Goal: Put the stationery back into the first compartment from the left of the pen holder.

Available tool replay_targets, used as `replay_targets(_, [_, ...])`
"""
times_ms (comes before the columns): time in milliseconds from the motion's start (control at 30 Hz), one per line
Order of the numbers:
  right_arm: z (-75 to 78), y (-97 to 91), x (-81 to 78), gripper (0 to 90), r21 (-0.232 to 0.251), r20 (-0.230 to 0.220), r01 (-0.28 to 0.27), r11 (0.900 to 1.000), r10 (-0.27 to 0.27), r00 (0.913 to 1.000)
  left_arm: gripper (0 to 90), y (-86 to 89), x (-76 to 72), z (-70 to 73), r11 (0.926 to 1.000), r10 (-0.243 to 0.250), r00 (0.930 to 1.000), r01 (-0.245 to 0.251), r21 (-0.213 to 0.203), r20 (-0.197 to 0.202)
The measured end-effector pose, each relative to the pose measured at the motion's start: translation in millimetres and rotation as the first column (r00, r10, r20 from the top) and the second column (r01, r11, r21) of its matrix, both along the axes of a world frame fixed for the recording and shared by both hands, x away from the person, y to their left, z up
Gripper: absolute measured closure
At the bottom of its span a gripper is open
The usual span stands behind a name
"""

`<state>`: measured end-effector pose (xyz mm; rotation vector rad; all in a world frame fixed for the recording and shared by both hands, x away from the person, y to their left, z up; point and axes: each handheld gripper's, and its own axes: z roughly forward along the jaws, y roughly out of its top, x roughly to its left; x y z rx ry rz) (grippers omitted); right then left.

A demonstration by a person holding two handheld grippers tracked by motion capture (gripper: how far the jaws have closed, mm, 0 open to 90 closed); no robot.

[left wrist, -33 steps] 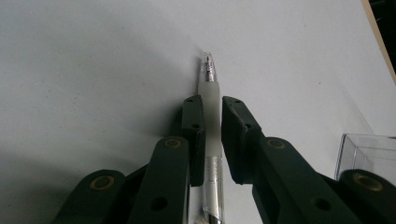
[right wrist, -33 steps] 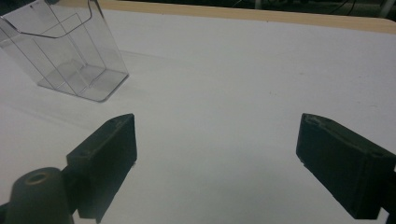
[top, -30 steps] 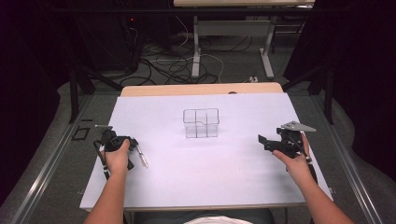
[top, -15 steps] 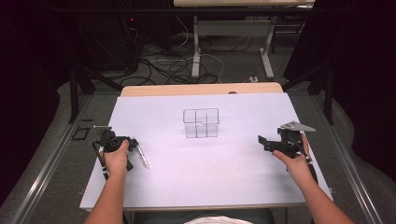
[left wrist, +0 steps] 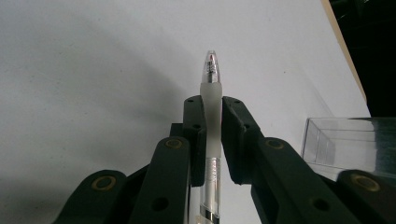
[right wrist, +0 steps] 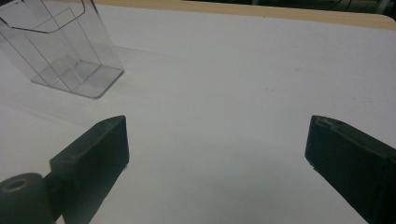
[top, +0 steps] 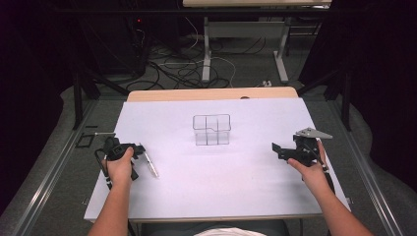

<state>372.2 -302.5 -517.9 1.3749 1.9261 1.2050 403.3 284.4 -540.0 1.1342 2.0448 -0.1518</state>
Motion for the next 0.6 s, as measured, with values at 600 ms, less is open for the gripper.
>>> replay_targets(600, [-0.5, -0.5, 0.4, 6.0, 0.002, -0.004, -0.002, 1.0000, 0.002, 1.0000, 80.9, 4.5, -7.2, 10.0, 0.9999, 0.009, 0.9925, -0.010, 0.008, 0.122])
